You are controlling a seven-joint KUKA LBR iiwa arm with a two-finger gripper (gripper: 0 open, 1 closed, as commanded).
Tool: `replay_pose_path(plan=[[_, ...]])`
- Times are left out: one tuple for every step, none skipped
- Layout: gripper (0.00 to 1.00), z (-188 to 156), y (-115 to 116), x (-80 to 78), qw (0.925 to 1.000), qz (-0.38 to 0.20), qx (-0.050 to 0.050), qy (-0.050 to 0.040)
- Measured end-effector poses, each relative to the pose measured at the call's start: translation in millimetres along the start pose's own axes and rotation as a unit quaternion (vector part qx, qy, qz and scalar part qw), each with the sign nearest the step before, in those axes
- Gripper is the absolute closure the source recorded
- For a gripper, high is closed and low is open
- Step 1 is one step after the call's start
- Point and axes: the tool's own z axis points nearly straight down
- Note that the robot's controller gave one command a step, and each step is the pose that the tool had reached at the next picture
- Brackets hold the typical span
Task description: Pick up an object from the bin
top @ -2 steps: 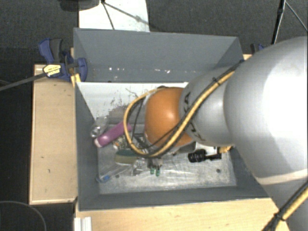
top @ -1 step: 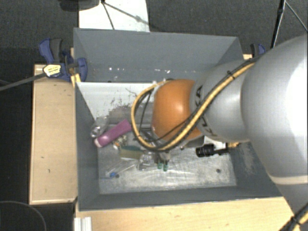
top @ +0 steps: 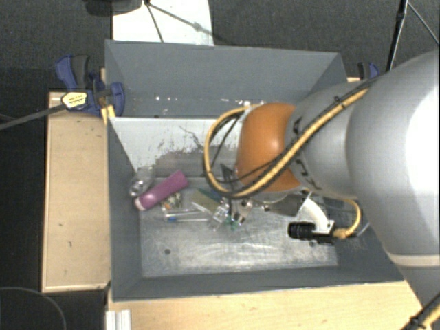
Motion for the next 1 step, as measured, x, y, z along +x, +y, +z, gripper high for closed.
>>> replay_pose_path(plan=[[1.0, -109.4, 8.2, -2.2, 1.0, 0.005, -0.003, -0.0012]])
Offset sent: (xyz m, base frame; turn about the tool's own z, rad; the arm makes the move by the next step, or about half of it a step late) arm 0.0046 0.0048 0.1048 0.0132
